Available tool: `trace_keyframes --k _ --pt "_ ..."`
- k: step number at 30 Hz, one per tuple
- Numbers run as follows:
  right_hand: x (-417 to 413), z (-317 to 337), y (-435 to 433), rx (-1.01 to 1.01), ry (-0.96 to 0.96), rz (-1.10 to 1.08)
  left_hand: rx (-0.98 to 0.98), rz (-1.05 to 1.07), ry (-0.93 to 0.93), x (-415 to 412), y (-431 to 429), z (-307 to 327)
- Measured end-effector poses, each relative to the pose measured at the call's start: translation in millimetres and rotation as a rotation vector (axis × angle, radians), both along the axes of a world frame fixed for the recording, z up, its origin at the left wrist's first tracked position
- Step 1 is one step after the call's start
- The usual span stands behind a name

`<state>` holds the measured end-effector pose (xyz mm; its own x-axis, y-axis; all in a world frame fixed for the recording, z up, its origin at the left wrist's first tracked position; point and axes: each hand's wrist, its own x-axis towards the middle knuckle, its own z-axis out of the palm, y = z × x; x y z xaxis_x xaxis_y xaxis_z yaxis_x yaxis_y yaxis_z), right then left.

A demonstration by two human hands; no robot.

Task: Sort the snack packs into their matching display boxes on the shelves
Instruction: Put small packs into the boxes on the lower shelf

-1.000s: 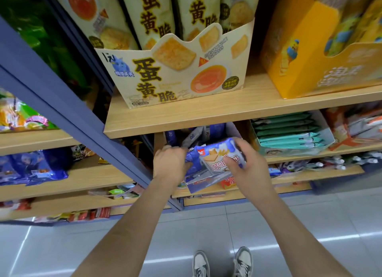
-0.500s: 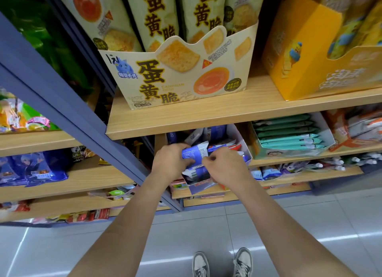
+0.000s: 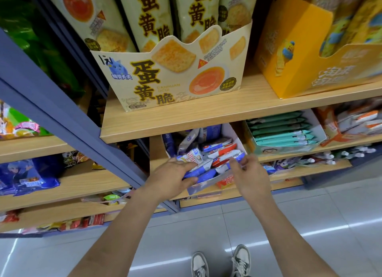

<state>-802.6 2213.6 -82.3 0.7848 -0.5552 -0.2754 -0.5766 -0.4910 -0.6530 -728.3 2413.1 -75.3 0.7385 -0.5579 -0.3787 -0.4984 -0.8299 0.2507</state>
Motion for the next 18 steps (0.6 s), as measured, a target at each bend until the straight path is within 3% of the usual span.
trace_keyframes --k 4,6,9,13,16,18 --pt "0 -16 14 0.518 0.061 -0.200 -0.007 -0.006 -0.091 -7 -6 -3" --pt "7 -13 25 0.608 -0.016 -0.219 -0.007 -0.009 -0.109 -10 -10 -1" --pt "16 -4 27 0.593 -0.110 -0.253 0.047 -0.027 -0.145 -16 -20 6" --pt "22 0 28 0.330 -0.194 -0.109 0.080 -0.094 -0.107 -21 -35 10" --pt "24 -7 34 0.171 -0.085 0.068 -0.073 0.005 -0.016 -5 -30 15" --pt "25 -8 35 0.102 -0.022 0.117 -0.202 0.091 -0.112 9 -24 19"
